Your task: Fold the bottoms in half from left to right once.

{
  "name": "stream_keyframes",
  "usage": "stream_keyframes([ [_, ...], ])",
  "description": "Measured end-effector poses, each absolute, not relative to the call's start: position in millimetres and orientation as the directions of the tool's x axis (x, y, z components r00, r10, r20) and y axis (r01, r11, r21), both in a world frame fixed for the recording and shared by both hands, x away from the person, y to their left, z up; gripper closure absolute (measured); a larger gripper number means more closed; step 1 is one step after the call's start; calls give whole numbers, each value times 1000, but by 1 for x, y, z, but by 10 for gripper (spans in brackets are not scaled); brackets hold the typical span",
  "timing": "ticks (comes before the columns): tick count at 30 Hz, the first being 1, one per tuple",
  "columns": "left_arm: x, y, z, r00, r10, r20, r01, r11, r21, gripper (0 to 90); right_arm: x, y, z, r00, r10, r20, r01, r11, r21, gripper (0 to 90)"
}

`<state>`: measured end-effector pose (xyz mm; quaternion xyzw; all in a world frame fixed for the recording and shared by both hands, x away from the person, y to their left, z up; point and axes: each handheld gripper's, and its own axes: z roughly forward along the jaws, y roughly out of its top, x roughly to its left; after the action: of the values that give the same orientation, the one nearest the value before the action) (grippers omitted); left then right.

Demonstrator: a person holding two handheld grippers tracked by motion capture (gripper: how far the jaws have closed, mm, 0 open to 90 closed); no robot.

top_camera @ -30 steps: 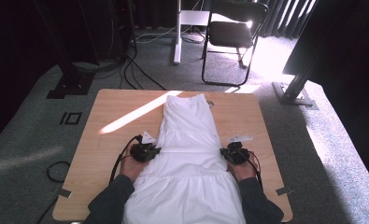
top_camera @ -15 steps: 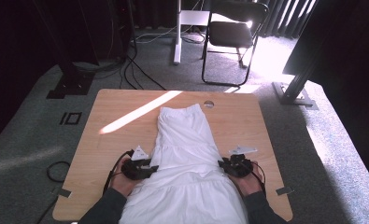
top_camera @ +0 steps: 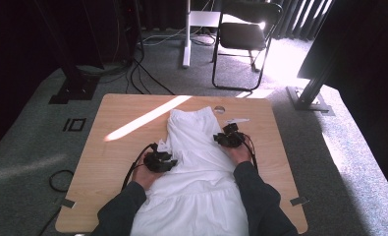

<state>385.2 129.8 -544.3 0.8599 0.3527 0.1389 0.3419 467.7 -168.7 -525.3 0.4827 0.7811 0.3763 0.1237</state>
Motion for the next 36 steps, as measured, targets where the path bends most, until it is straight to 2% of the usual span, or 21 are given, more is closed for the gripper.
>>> stream_keyframes([
  [4,384,131,-546,712,702,-4,505,-509,697,647,471,-160,-536,-529,803,274,694,223,684,544],
  [8,383,131,-546,712,702,1,501,-509,700,646,465,-147,-536,-591,782,196,651,319,688,538],
  [11,382,131,-547,708,706,5,497,-503,707,644,465,-144,-539,-615,758,216,651,333,682,675],
  [12,382,131,-548,707,707,5,496,-501,710,644,465,-143,-539,-623,752,216,651,345,676,749],
  [13,382,131,-548,707,707,5,496,-501,710,643,465,-143,-539,-623,752,216,651,345,676,749],
  [15,382,132,-548,710,704,3,494,-501,710,643,459,-139,-535,-651,746,143,610,402,683,898],
  [17,382,132,-548,711,704,2,494,-501,711,643,455,-139,-526,-654,751,90,577,418,702,900],
  [20,381,131,-548,710,704,9,491,-504,710,642,449,-149,-506,-604,797,5,529,396,751,900],
  [24,381,131,-548,710,705,12,491,-506,709,642,448,-176,-489,-500,865,36,530,273,803,900],
  [25,382,131,-548,709,705,10,492,-505,709,643,450,-180,-492,-506,860,66,549,262,794,896],
  [26,382,131,-548,708,706,6,494,-502,710,643,452,-181,-499,-520,850,88,568,266,779,796],
  [27,381,131,-548,707,707,8,494,-502,710,643,453,-180,-506,-525,848,76,575,287,766,756],
  [30,381,130,-548,707,707,20,490,-511,706,649,456,-175,-530,-530,841,111,620,294,727,682],
  [33,379,131,-547,711,703,13,493,-513,703,665,453,-167,-547,-524,844,111,651,313,692,658],
  [36,373,133,-547,731,682,8,487,-529,695,670,443,-164,-549,-515,851,104,648,307,697,675],
])
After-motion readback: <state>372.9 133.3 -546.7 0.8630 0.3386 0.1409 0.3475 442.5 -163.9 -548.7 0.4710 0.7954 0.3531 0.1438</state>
